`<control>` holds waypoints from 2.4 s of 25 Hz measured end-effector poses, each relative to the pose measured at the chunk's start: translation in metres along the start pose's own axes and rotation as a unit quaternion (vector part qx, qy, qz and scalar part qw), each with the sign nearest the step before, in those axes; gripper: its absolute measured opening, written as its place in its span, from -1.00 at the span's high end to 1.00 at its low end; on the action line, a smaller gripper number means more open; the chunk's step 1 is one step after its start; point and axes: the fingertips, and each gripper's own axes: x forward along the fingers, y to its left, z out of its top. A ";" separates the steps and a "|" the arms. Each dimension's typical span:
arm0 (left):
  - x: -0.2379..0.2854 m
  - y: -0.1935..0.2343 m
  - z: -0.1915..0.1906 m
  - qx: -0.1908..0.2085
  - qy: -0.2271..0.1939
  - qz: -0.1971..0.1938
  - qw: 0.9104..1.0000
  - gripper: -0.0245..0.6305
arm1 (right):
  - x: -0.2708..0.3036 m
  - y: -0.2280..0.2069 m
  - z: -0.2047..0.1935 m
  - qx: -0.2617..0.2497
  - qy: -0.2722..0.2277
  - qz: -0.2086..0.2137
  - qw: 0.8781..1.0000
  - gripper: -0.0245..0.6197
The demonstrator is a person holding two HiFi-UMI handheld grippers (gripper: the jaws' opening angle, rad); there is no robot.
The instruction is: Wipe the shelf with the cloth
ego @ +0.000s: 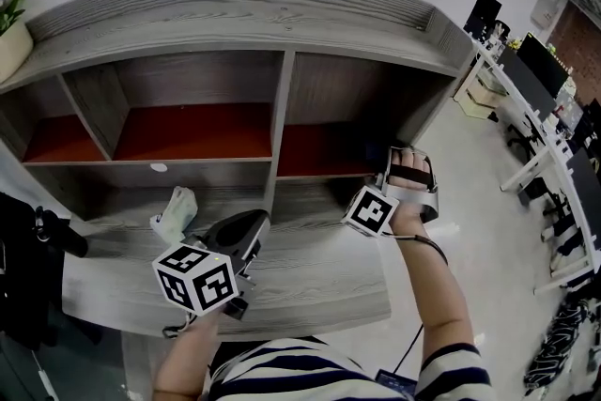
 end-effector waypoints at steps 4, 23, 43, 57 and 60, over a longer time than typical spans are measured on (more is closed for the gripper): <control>-0.004 -0.003 -0.003 0.013 0.004 -0.001 1.000 0.87 | -0.011 -0.017 -0.004 0.063 -0.014 -0.005 0.998 0.78; -0.056 0.009 0.001 0.009 -0.078 0.082 0.994 0.88 | -0.135 -0.052 0.097 0.314 -0.275 0.092 0.904 0.78; -0.163 0.060 0.017 0.034 -0.114 0.167 0.979 0.88 | -0.207 -0.114 0.268 0.372 -0.407 0.090 0.829 0.78; -0.231 0.136 0.059 0.062 -0.087 0.136 0.985 0.88 | -0.200 -0.163 0.383 0.499 -0.395 0.097 0.765 0.78; -0.235 0.144 0.063 0.061 -0.085 0.135 0.985 0.88 | -0.195 -0.173 0.392 0.539 -0.396 0.105 0.736 0.78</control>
